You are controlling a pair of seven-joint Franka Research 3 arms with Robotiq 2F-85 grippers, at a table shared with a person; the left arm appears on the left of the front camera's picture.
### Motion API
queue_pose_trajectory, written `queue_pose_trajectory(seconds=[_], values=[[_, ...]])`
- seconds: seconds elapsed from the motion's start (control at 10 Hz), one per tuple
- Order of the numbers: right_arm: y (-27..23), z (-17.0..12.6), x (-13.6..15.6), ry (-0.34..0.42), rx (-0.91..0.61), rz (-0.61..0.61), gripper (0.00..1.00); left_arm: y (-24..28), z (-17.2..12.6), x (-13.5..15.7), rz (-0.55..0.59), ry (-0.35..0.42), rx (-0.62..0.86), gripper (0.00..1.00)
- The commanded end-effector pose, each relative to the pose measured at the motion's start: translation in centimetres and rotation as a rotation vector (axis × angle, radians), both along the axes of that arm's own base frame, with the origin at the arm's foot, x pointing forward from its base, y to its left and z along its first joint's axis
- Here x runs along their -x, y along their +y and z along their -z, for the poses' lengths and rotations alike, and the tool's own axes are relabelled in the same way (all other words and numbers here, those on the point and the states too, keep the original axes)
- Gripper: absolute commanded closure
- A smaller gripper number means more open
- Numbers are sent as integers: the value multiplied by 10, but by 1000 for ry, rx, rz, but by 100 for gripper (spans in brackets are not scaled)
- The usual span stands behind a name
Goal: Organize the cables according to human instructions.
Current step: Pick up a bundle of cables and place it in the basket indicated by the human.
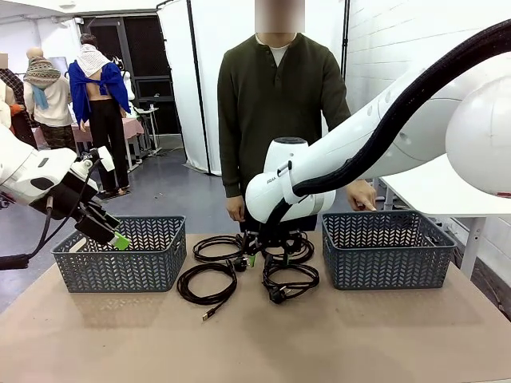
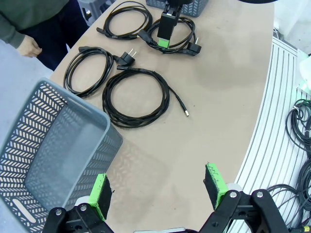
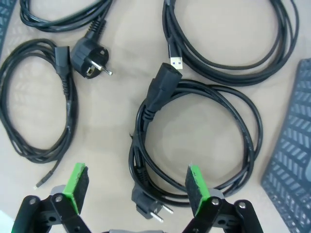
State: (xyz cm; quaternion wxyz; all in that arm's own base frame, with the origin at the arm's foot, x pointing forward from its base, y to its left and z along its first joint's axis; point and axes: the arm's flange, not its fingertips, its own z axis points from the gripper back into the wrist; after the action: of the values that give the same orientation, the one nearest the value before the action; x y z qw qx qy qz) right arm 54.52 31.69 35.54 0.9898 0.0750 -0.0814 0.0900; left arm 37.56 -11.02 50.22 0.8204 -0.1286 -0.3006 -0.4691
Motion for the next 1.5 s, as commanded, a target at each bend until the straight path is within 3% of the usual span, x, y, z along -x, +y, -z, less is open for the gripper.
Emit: queue_pose_trajectory(seconds=[0.0, 0.8, 1.4], values=[[3, 11, 0, -6, 6, 17, 0, 3, 4, -2, 24, -4, 8, 0], [-3, 35, -8, 68, 51, 45, 0, 3, 4, -2, 24, -4, 8, 0], [0, 43, -11, 68, 116, 63, 0, 3, 4, -2, 24, -4, 8, 0]])
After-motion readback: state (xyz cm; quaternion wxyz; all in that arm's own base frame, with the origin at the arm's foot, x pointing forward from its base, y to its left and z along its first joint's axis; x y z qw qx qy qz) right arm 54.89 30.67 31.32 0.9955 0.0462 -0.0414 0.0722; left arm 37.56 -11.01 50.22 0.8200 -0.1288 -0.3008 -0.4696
